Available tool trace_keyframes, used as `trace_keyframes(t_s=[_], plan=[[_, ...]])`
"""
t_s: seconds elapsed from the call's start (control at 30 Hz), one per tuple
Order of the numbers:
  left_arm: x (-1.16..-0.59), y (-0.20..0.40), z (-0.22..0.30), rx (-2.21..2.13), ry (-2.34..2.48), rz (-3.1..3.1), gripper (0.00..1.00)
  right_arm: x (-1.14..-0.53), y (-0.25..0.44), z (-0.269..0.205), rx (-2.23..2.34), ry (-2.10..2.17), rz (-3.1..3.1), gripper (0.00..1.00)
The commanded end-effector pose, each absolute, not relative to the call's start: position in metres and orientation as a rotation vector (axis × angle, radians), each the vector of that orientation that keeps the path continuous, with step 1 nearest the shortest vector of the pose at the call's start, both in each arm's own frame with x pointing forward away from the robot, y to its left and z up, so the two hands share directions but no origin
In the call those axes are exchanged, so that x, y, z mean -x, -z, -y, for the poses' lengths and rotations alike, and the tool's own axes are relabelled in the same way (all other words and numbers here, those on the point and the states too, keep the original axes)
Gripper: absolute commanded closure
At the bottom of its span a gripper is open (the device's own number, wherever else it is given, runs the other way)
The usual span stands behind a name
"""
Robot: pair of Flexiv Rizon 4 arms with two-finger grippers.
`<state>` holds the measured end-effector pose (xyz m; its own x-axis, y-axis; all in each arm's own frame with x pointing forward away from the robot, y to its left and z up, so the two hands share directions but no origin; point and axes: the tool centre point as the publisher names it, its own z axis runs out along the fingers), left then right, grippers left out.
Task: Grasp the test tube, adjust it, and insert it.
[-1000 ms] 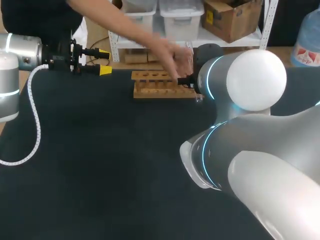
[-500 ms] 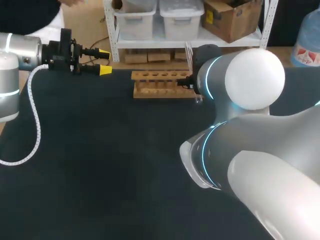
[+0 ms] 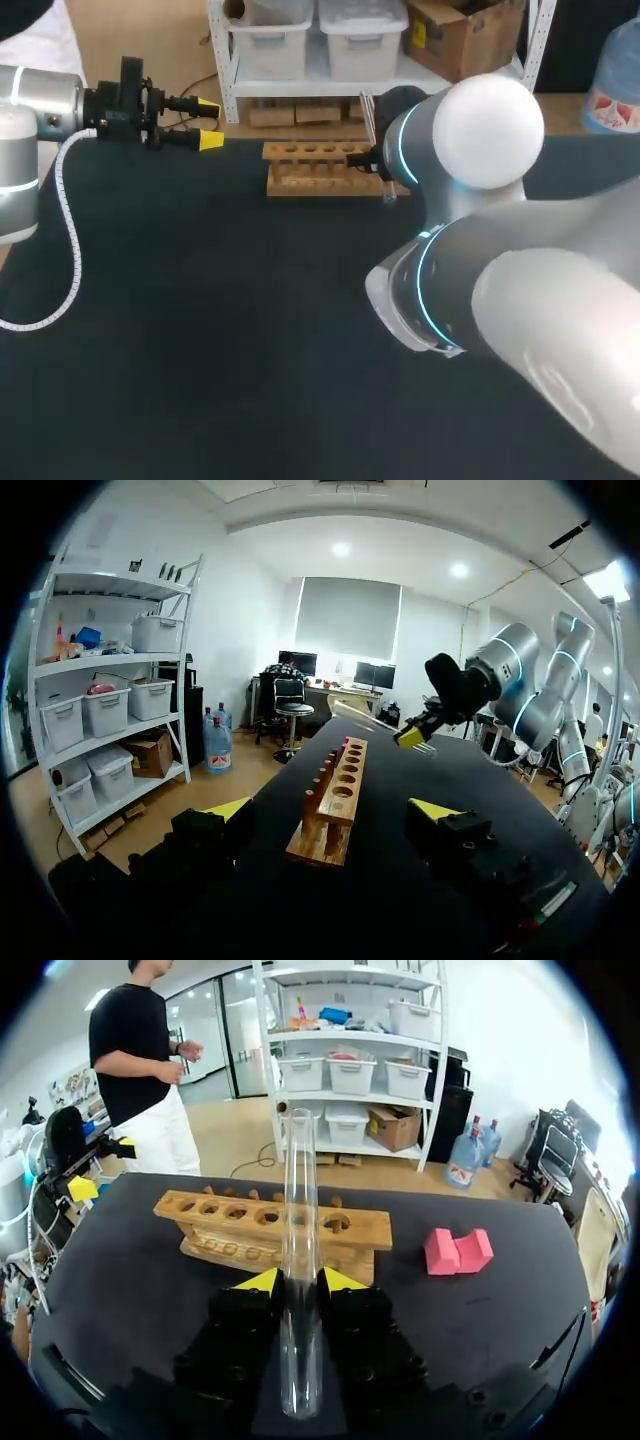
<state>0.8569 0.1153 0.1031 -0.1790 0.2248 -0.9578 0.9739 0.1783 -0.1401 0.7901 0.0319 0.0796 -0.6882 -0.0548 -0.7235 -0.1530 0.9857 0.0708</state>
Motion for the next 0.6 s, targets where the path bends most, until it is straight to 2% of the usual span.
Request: trace_keyframes(t_s=[0.03,0.6], plan=[[-0.856,-0.102,-0.116,-1.177,1.076,-1.578,0.00,-0.803,-0.073,-0.035,0.151,-0.172,-2.345,1.00],[-0.856,-0.102,-0.116,-1.177,1.076,-1.578,0.00,-0.810,-0.057,-0.037,0.142,-0.181,-2.383,1.00]])
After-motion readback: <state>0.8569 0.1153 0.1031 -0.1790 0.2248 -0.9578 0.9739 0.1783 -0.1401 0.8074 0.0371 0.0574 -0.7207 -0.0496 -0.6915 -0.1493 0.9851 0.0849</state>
